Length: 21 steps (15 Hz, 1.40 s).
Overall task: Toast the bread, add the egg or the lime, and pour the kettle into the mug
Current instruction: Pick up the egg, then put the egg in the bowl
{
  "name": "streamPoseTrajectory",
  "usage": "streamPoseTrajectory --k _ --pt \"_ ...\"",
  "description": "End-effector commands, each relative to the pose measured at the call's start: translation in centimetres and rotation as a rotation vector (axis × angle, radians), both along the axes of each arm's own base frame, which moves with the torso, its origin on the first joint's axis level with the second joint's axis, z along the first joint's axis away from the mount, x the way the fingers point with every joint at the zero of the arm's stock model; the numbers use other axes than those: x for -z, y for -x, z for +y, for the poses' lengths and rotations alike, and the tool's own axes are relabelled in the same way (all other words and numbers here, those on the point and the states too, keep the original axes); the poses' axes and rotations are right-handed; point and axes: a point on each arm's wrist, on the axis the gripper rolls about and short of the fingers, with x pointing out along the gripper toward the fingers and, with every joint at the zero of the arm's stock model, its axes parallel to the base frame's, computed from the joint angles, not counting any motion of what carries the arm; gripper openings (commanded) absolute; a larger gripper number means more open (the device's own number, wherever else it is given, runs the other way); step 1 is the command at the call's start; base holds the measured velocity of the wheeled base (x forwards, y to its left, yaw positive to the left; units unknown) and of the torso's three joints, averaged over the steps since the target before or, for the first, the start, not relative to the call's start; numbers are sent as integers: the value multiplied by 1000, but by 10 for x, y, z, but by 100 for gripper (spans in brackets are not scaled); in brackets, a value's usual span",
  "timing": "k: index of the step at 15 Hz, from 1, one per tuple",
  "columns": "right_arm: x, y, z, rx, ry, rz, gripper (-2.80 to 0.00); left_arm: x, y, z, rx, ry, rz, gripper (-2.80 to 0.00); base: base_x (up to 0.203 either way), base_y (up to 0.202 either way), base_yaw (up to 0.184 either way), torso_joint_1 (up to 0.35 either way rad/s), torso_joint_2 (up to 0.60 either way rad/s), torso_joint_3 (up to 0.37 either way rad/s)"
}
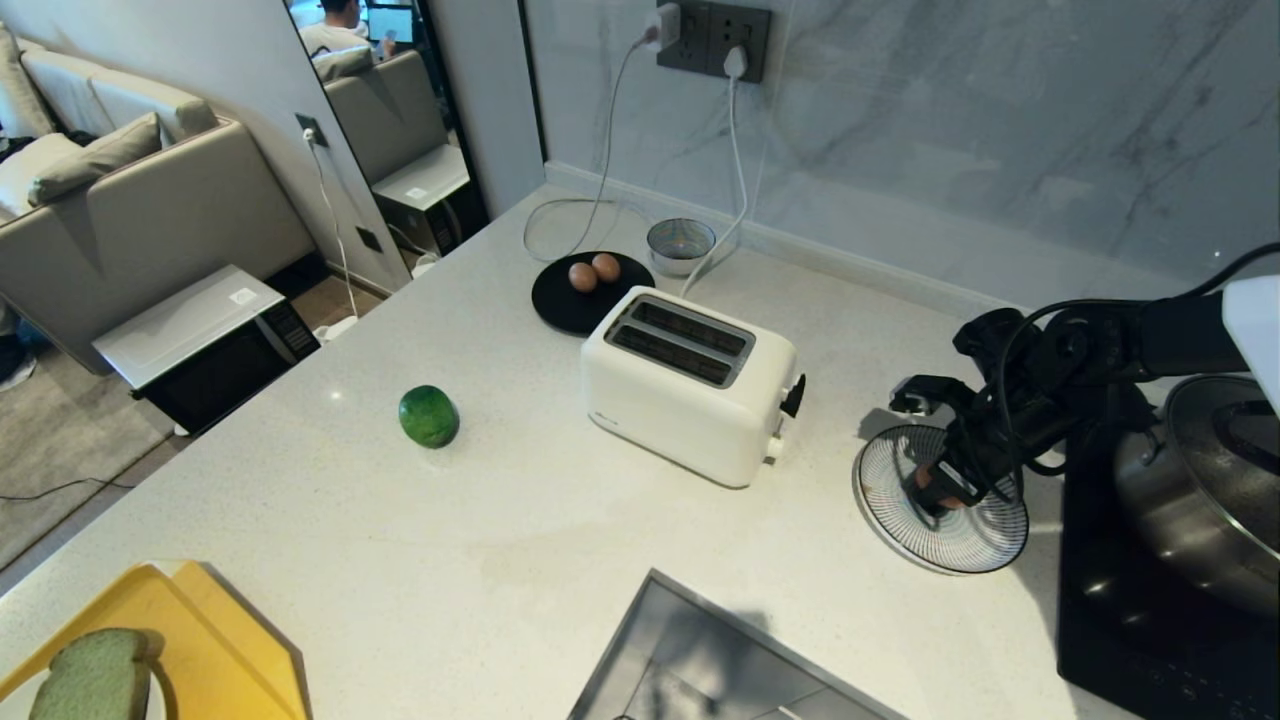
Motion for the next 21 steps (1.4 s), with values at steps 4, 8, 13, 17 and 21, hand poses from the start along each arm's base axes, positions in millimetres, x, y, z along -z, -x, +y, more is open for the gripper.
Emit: streamPoseTrajectory --k 4,8,13,17,21 --pt "-7 5 0 0 -1 -8 -280 0 0 0 0 0 0 -280 0 0 0 0 0 0" --pt "-36 15 -3 34 -16 -76 -280 0 0 0 -2 0 0 -280 0 0 0 0 0 0" --pt "-94 67 -16 78 -24 -188 -280 0 0 0 0 0 0 -280 0 0 0 0 0 0" --pt "-142 139 -29 131 -21 -312 -280 0 0 0 0 0 0 -280 0 0 0 0 0 0" --pt "-172 212 -29 228 -67 -438 -280 0 0 0 -1 0 0 -280 0 0 0 0 0 0"
